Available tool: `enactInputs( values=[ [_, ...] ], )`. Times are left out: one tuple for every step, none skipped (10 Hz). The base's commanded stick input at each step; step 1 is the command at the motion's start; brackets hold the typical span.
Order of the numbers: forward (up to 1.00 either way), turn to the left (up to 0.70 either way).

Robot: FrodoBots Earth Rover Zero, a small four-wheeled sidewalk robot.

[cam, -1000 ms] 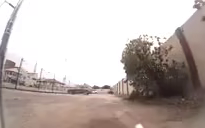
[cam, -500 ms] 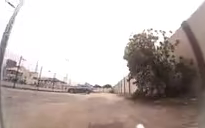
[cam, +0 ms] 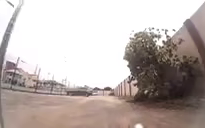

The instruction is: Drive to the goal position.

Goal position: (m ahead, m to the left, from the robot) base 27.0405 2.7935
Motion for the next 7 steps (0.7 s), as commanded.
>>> enactInputs(
  values=[
    [0.98,0.04],
    [0.98,0.04],
    [0.98,0.04],
    [0.98,0.04],
    [0.98,0.04],
    [0.98,0.04],
    [0.98,0.04]
  ],
)
